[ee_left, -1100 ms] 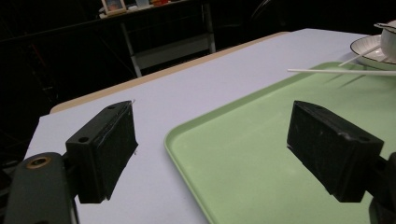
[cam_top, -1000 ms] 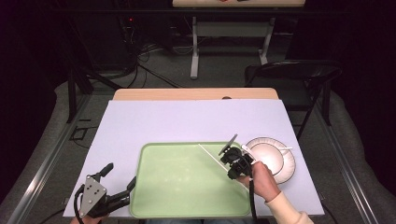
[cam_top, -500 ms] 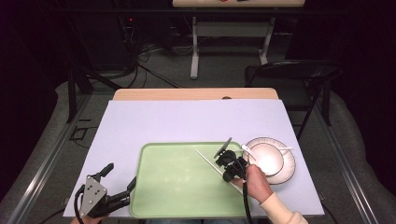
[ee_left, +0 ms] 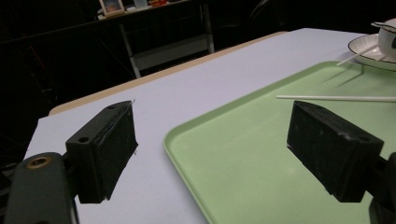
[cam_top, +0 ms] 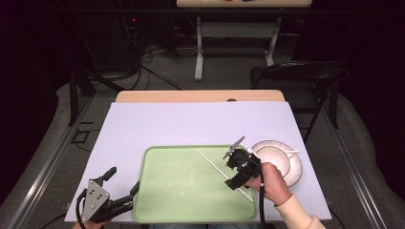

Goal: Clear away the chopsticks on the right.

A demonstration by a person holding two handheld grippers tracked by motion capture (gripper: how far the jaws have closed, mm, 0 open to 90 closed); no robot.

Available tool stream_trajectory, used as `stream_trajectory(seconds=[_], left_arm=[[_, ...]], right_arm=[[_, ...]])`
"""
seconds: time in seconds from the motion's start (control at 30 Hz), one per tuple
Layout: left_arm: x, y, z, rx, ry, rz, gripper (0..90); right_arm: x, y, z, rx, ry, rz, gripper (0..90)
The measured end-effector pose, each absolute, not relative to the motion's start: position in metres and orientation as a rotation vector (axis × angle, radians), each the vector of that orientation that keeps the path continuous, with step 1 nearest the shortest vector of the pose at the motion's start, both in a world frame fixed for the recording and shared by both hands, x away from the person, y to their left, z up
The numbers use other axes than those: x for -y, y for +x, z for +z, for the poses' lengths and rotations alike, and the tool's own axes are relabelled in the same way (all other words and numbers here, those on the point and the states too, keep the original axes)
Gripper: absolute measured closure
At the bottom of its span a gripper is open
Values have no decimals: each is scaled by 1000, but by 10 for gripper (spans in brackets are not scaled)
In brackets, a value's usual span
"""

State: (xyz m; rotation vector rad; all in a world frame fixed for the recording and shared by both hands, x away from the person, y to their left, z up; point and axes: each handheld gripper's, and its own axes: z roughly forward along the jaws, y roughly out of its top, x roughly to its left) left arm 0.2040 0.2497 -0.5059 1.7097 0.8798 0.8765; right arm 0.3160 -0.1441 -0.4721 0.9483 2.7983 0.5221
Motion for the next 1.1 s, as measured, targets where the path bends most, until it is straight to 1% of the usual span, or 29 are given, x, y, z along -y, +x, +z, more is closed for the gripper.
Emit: stream_trajectory(seconds=[0.03, 0.1, 0.23, 0.43, 0.47, 0.63, 0.73, 1.1], left_arm=[[-250, 204, -506, -881, 1709, 876, 155], [-250, 204, -506, -884, 1706, 877, 155], [-250, 204, -506, -887, 1703, 876, 154], [-249, 204, -506, -886, 1704, 877, 155], [-249, 204, -506, -890, 1702, 877, 155], [-249, 204, -506, -891, 1703, 876, 155], [-250, 204, -506, -893, 1700, 877, 155], [-249, 205, -506, -891, 1707, 876, 154]], right_arm=[[147, 316, -468, -2799, 925, 538, 222], [153, 316, -461, -2785, 902, 554, 146], [170, 319, -446, -2752, 856, 562, 54], [195, 329, -426, -2695, 841, 529, 23], [207, 334, -417, -2673, 846, 520, 0], [228, 345, -397, -2624, 837, 485, 0], [236, 353, -390, -2620, 820, 429, 0], [268, 390, -386, -2643, 798, 283, 0]])
